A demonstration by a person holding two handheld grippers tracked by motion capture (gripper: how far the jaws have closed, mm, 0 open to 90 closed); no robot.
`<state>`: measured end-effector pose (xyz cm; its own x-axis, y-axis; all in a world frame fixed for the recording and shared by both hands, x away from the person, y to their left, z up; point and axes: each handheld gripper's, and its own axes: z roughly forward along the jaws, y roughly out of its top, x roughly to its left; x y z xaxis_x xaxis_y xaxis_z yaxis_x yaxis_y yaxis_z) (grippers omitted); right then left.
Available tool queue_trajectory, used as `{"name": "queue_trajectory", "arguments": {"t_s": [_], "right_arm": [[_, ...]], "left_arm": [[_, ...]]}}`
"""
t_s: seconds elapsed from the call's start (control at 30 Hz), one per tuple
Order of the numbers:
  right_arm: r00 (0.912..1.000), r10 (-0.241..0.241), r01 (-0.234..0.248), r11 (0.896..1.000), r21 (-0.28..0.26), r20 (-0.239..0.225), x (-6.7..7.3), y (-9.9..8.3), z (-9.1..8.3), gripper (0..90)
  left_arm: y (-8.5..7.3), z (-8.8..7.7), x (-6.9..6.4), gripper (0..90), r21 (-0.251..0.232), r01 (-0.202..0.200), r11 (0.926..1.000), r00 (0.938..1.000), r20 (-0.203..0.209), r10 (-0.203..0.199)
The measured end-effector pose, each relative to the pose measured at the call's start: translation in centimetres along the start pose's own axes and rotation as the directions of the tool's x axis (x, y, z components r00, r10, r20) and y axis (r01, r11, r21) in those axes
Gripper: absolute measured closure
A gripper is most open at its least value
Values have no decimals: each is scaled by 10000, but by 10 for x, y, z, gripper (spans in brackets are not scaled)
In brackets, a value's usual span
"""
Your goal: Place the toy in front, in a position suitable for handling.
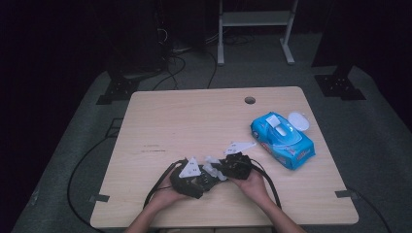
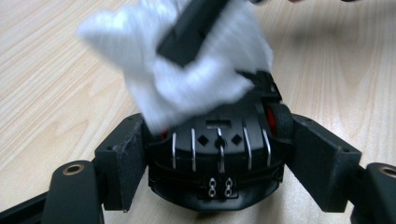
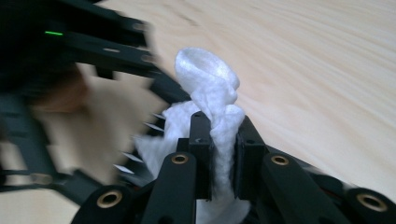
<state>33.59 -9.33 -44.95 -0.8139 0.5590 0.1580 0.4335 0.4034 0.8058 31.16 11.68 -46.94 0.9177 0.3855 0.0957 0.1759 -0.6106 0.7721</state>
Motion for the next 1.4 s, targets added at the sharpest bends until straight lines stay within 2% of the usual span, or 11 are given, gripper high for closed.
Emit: {"name": "queue_trajectory", "arguments": {"t_s": [0.1, 0.3, 0.37, 0.47, 0.57, 0.7, 0.8, 0.97, 1.23, 1.3, 1.4], "right_arm": [[9983, -581, 581, 9982, 133, -15, 12, 3, 5, 798], [9955, -96, 74, 9997, 234, 948, -10, -1, -4, 798], [9966, 192, -205, 9997, 149, 801, -11, -2, -5, 798], [9994, -137, 136, 9999, 60, 311, 0, 1, 1, 797], [9979, -501, 492, 9985, 246, 415, 4, 2, 2, 798], [9944, -242, 205, 9991, 360, 1031, -11, -2, -6, 798], [9946, 178, -210, 9993, 298, 1021, -15, -4, -9, 798], [9987, -453, 448, 9988, 220, 253, 4, 0, 0, 797], [9924, -129, 76, 9990, 441, 1223, -19, -8, -15, 794], [9931, 233, -277, 9989, 366, 1146, -24, -11, -19, 794], [9951, -30, -8, 9993, 384, 992, -17, -11, -19, 795]], "left_arm": [[-1, 0, -1, 250, 32, -43, 10000, 10000, -47, 43], [1, -1, 0, 251, -84, -26, 10000, 10000, -38, 25], [1, -1, -1, 251, -76, -34, 10000, 10000, -41, 34], [0, 0, 0, 250, 72, -83, 9999, 10000, -50, 83], [-1, 0, -1, 251, 8, -51, 10000, 10000, -48, 51], [0, -1, 0, 251, -5, -90, 10000, 10000, -37, 90], [0, -1, 0, 251, 49, -148, 9999, 9999, -51, 148], [-1, 1, 0, 251, 122, -75, 9999, 10000, -31, 76], [-1, -1, 1, 251, 59, -139, 9999, 9999, -23, 139], [-1, -1, 1, 251, 33, -130, 9999, 9999, -17, 130], [-2, -1, 1, 251, 79, -133, 9999, 9999, 10, 133]]}}
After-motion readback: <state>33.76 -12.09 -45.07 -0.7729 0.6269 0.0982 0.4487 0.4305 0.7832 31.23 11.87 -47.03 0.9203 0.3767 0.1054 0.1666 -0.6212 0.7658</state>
